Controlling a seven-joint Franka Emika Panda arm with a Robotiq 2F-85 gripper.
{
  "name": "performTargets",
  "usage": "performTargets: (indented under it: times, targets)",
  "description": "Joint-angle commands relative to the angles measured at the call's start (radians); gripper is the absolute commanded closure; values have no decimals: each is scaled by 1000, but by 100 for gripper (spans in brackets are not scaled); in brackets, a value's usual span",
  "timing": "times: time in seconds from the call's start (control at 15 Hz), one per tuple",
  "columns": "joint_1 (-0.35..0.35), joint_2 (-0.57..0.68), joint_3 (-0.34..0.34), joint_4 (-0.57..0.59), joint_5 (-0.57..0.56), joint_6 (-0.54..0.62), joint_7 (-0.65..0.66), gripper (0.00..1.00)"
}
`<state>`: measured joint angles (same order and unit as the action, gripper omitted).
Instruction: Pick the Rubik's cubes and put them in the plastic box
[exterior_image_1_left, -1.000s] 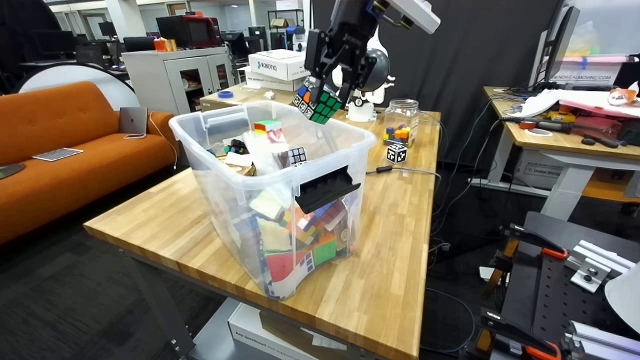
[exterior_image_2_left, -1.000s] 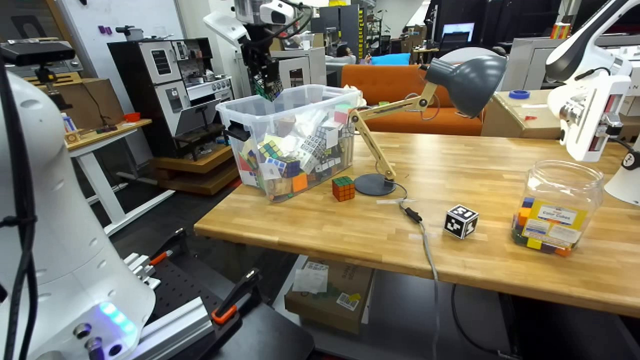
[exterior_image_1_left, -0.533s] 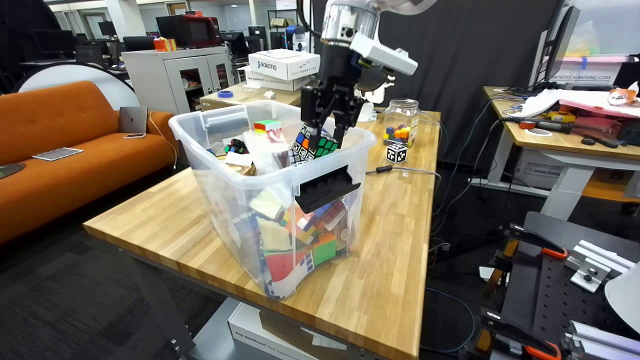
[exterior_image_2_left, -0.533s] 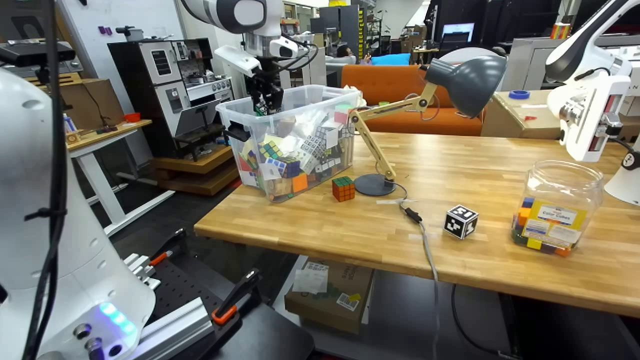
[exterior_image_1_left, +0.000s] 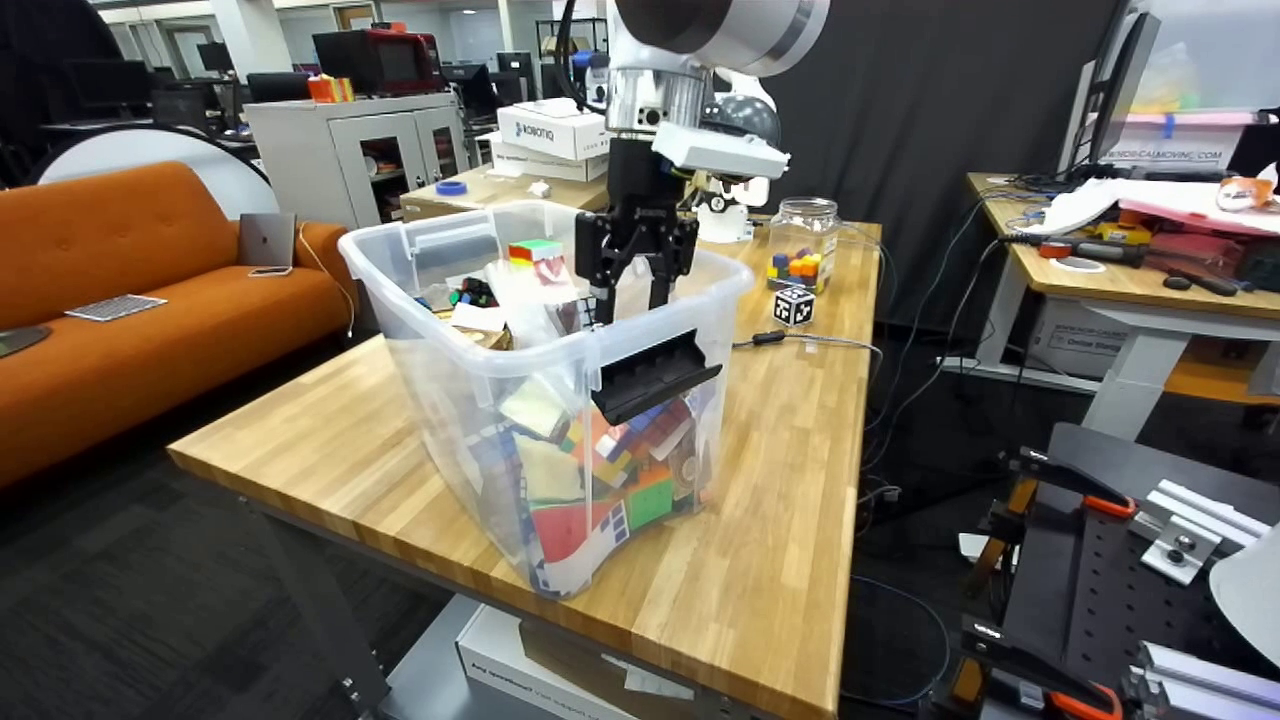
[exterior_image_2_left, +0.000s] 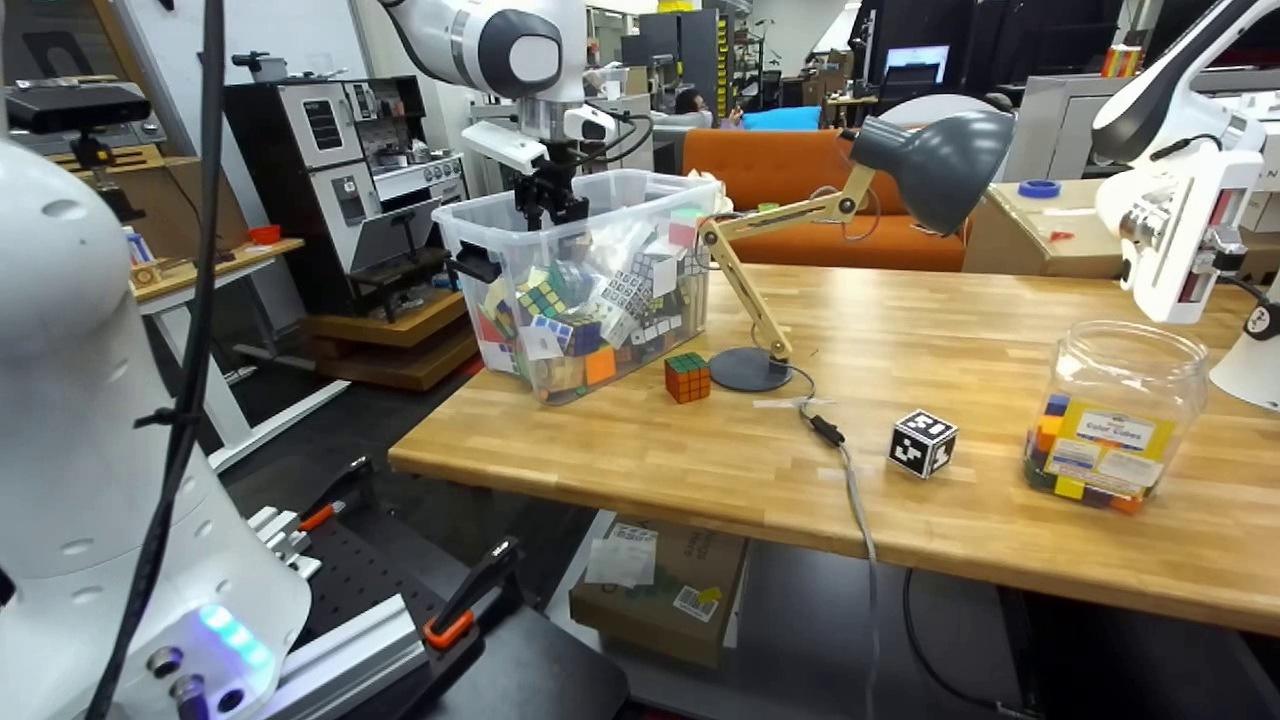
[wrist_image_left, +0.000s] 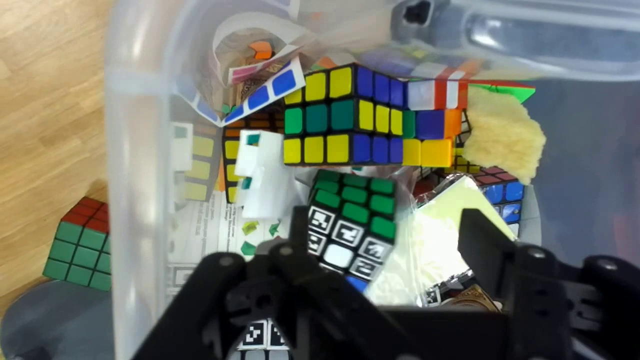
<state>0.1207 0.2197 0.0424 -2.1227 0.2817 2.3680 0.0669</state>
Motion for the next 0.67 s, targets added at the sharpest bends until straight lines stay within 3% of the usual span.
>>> performTargets:
  times: [0.0,0.6]
  targets:
    - [-26,1,9,32,-18,-47,27,0]
    - [-100,-241,-31,-54,159,11,19,0]
